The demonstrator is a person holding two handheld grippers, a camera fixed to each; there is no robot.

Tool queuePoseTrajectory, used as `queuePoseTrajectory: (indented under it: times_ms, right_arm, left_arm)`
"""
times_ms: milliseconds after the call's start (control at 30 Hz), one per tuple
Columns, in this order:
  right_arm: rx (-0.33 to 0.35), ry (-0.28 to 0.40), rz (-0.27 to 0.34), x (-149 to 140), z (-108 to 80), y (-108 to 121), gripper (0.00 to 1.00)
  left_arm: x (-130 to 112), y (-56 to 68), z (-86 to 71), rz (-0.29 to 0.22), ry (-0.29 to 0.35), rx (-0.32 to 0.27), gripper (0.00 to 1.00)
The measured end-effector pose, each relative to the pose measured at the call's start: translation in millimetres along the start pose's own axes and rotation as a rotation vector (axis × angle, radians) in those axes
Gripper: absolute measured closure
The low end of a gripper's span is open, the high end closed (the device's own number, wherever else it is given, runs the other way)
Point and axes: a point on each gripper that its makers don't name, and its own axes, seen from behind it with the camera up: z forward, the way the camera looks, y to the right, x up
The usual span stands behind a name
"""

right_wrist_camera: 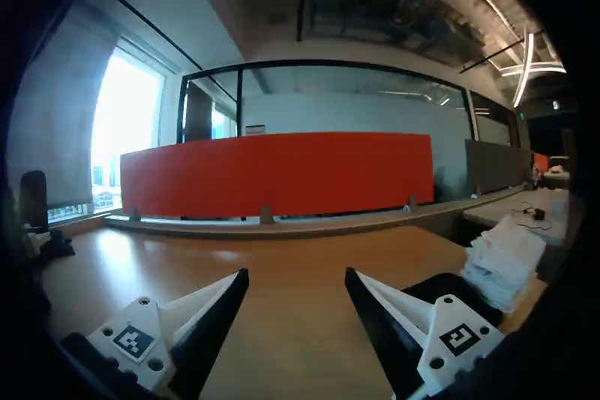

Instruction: Fold towel

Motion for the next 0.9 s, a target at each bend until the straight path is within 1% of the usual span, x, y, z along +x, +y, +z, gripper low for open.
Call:
queuePoseTrajectory:
  times_ms: [167, 367, 667, 900]
  right_arm:
    - [0.004, 0.001, -0.002, -5.0, -0.7, -4.0, 0.01]
    - [0.000, -0.003, 0.000, -12.1, -2.8, -2.1, 0.00]
    - [-0.001, 0.019, 0.012, -8.7, -7.0, -1.4, 0.01]
    - [0.013, 0.021, -0.014, -10.3, -7.9, -6.9, 0.01]
  left_arm:
    - [0.0, -0.2, -0.1, 0.000, 0.000, 0.000, 0.06]
    - [-0.1, 0.1, -0.3, 0.000, 0.000, 0.000, 0.06]
    - [-0.1, 0.1, -0.2, 0.000, 0.000, 0.000, 0.06]
    - [-0.2, 0.5, -0.2, 0.000, 0.000, 0.000, 0.06]
